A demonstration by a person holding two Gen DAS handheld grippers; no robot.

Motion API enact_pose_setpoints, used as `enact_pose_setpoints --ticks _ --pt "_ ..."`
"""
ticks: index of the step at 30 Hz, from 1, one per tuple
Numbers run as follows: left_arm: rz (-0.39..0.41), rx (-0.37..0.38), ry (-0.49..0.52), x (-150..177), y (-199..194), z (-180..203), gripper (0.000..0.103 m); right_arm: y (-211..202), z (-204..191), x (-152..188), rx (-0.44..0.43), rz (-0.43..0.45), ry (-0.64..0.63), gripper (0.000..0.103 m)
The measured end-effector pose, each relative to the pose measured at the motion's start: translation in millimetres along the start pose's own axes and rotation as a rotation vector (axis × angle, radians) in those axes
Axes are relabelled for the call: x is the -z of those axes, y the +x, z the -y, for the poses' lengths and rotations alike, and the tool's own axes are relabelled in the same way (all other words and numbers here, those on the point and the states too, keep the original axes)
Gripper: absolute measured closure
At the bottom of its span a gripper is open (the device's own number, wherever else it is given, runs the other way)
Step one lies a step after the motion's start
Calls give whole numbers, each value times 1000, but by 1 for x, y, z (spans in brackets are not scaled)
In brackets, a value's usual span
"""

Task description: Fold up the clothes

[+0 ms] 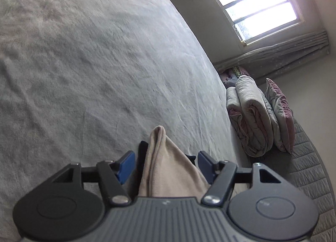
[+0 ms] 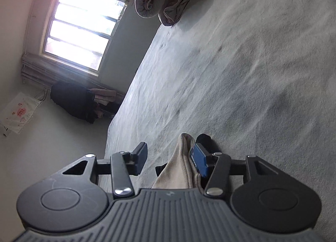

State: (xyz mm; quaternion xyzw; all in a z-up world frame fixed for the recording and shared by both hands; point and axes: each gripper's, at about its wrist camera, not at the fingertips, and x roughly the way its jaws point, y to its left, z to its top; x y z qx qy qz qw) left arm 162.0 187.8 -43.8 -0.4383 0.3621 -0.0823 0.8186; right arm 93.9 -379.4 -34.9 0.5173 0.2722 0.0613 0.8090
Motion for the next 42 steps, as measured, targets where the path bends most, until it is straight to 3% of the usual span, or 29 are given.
enact_pose_setpoints --ticks 7,14,20,27,29,31,33,42 --pt "-72 -53 -99 30 -28 -8 35 -17 -7 28 114 -29 -10 49" --pt "-162 -4 -216 78 -24 -20 34 -34 -4 58 217 20 106 49" --pt "-68 22 -267 88 -10 -31 35 -9 -4 78 159 -61 106 48" --pt "96 -20 -254 86 8 -23 43 24 17 60 116 35 173 50" --pt "141 -45 -248 85 12 -20 55 26 19 54 102 64 155 53" --pt "149 -56 -237 85 7 -19 69 25 22 52 108 78 141 64" --pt "146 -62 -225 84 -2 -17 74 24 24 53 115 79 145 70" --pt "132 -92 -167 83 -42 -12 78 -12 -13 79 202 102 75 74"
